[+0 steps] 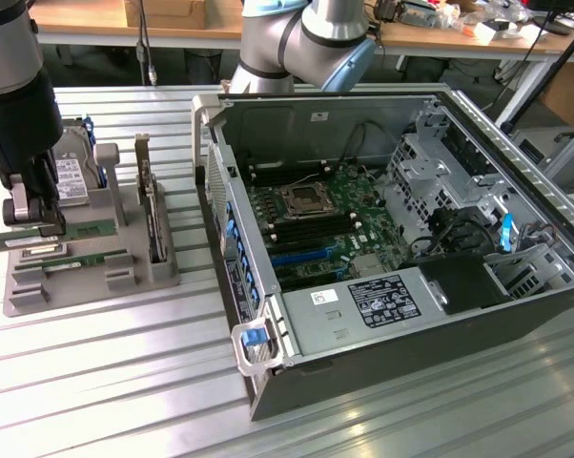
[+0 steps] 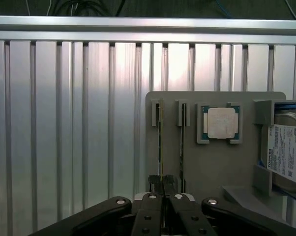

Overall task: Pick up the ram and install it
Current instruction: 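Pick up the ram and move it above insertion slot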

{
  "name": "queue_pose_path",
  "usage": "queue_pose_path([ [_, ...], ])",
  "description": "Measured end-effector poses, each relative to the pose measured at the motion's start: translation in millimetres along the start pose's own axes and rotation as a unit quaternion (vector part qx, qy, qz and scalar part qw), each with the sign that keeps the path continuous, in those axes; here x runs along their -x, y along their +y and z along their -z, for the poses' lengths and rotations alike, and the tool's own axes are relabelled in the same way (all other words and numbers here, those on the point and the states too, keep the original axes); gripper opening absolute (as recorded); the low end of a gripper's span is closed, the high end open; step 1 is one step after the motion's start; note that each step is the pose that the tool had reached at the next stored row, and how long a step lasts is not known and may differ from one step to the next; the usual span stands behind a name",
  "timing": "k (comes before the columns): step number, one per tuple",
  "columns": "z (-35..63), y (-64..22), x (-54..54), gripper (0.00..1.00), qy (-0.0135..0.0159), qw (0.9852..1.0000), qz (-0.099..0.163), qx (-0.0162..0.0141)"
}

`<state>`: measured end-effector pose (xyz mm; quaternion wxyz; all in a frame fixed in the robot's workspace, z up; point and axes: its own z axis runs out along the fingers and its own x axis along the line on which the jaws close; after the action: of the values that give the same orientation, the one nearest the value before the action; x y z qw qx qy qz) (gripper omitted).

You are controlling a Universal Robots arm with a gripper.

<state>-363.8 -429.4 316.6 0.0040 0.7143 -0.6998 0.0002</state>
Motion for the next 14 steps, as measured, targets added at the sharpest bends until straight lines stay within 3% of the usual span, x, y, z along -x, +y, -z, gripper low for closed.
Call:
queue_pose_path([
  [14, 10.8, 0.1, 0.0, 0.12, 0.0000, 1.0000, 0.000, 0.0000],
])
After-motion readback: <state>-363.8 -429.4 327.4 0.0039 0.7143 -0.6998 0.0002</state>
